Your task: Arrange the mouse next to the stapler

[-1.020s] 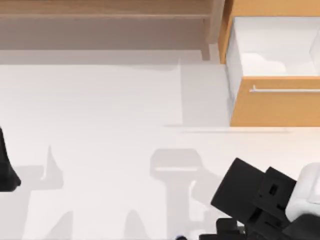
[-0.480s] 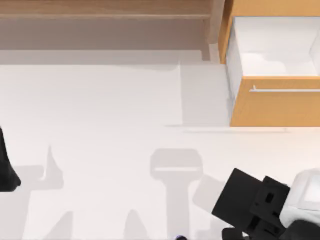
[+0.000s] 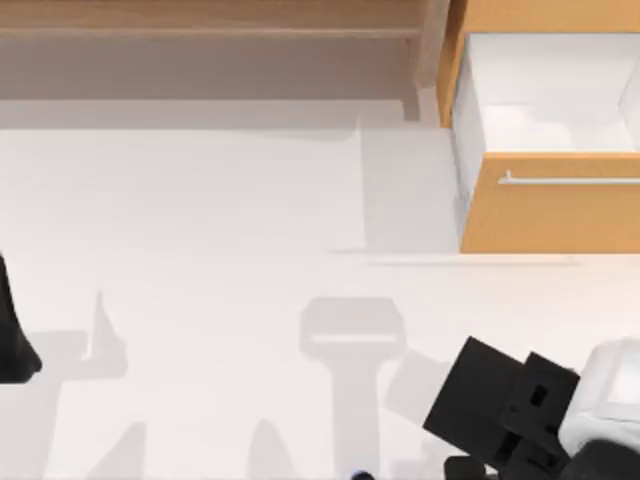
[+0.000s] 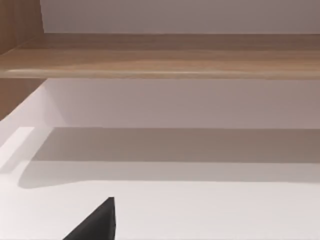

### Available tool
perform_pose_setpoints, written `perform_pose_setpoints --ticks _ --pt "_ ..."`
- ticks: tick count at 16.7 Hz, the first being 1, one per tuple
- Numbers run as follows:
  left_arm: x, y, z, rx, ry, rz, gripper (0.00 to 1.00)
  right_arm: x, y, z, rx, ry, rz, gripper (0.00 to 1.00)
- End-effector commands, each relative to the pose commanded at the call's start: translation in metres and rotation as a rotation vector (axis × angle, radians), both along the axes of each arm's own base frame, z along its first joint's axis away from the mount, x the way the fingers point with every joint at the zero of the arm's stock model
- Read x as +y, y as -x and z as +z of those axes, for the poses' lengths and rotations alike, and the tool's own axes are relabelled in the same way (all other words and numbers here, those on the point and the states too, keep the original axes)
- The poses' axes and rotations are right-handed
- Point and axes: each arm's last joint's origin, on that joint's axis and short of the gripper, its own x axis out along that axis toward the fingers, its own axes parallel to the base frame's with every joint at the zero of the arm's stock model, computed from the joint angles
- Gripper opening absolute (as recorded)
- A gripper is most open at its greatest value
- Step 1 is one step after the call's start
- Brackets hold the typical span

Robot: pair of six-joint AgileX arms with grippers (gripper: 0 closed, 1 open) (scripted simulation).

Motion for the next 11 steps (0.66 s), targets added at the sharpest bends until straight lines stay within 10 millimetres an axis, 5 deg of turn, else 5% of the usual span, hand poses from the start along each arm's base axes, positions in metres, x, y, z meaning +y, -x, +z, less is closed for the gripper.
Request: perform_pose_setpoints --ticks 5,11 --pt "0.0 0.0 0.0 0.0 0.0 0.0 1.0 0.0 0.0 0.0 0.0 0.0 0.0 0.98" --pt "0.0 0.0 0.0 0.0 0.0 0.0 1.0 0.0 0.0 0.0 0.0 0.0 0.0 1.0"
